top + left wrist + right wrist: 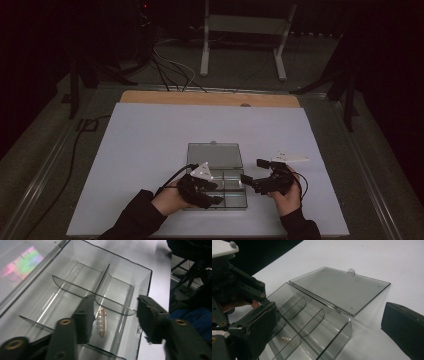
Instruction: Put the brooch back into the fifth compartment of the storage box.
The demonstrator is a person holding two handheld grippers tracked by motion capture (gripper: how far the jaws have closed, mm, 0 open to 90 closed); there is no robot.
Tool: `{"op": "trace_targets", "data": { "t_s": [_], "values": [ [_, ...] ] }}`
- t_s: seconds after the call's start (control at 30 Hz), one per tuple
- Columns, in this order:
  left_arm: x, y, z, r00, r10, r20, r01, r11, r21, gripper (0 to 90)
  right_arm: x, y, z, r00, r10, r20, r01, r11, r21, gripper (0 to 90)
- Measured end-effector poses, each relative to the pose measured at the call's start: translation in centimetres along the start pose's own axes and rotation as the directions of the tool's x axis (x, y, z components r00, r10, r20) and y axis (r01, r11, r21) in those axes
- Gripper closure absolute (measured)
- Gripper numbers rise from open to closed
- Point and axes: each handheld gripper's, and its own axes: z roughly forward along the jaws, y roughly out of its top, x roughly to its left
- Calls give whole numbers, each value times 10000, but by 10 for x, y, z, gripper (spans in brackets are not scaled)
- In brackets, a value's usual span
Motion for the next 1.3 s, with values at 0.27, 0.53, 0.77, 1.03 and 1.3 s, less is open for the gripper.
{"op": "trace_targets", "data": {
  "t_s": [0.27, 0.53, 0.77, 1.03, 1.3],
  "values": [
    [2, 4, -8, 9993, -386, 26, 387, 9980, -493, 229, 0, 0, -1, 10000, -3, 6, 3, 10000, -15, 7],
    [6, 8, -20, 9986, -413, 332, 438, 9959, -793, 28, 0, 1, -1, 10000, 6, -2, -6, 10000, -37, 7],
    [15, 12, -32, 9982, -589, 102, 597, 9908, -1212, 17, 0, 0, 0, 10000, 8, 9, -8, 10000, -20, 7],
    [27, 14, -45, 9986, -380, -358, 311, 9838, -1766, 16, 1, 0, 0, 10000, 30, -22, -30, 10000, -39, 7],
    [46, 11, -57, 9923, -1103, -563, 948, 9691, -2276, 16, 0, 0, 0, 10000, 21, -17, -21, 10000, -30, 7]
  ]
}}
